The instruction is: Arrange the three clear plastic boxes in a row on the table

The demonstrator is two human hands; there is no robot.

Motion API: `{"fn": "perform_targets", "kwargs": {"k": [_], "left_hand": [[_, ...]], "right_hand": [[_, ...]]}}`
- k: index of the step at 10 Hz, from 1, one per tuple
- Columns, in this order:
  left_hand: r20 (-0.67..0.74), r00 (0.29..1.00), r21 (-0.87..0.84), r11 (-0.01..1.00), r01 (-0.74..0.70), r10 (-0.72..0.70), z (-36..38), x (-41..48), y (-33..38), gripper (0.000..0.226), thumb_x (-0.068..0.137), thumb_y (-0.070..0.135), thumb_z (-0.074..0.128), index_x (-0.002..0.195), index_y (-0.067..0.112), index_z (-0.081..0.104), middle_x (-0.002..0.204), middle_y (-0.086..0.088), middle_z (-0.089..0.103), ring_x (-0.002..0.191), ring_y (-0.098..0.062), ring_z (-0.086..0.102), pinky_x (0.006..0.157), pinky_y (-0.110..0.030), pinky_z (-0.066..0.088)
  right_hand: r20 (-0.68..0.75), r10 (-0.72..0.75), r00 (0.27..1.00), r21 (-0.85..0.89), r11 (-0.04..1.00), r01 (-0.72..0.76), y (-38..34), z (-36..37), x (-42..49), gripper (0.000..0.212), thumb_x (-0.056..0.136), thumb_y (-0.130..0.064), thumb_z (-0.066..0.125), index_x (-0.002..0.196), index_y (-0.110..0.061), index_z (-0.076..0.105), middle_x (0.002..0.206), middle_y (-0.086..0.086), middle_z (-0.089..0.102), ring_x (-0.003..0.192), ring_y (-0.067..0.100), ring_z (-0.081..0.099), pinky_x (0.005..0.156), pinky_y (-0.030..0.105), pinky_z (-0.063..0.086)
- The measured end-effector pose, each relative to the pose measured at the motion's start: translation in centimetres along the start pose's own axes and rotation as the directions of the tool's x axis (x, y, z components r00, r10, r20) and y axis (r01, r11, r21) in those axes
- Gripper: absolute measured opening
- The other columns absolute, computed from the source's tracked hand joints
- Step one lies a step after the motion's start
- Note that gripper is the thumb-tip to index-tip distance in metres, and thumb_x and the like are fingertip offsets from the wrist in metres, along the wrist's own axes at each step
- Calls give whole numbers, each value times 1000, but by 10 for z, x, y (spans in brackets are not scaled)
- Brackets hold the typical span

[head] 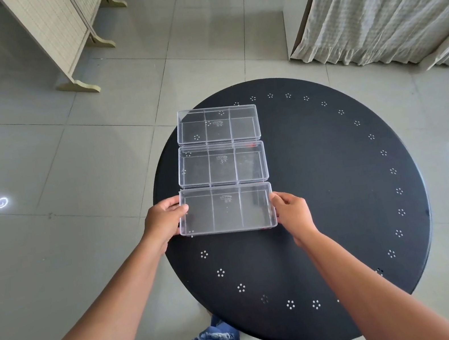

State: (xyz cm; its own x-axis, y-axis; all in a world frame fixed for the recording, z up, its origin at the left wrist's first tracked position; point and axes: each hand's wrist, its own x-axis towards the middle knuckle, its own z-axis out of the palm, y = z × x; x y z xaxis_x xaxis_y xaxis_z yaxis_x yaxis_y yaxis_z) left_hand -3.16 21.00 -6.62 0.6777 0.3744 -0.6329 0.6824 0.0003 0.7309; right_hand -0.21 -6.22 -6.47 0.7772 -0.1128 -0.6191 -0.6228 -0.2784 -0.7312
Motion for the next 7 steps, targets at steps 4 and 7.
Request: {"fn": "perform_targets", "kwargs": {"k": [4, 7], "left_hand": [[8, 1000, -7, 1000, 5, -5, -1, 2, 1, 36, 87, 15, 69, 122, 17, 64, 116, -9, 70, 106, -25, 68, 83, -47, 59], [-55, 997, 83, 995, -51, 55, -1, -6, 5, 48, 86, 27, 67, 132, 18, 55, 113, -5, 67, 106, -24, 64, 88, -42, 55]], "right_hand": [[-18, -11, 1000, -4, 1000, 11, 0, 2, 1, 27, 97, -31, 53, 80, -30, 74, 97, 4, 79, 98, 27, 70, 97, 49, 55], [-47, -10, 999, 108, 994, 15, 0, -3, -1, 23, 97, -41, 55, 95, -25, 71, 97, -1, 78, 99, 22, 72, 97, 45, 56]]}}
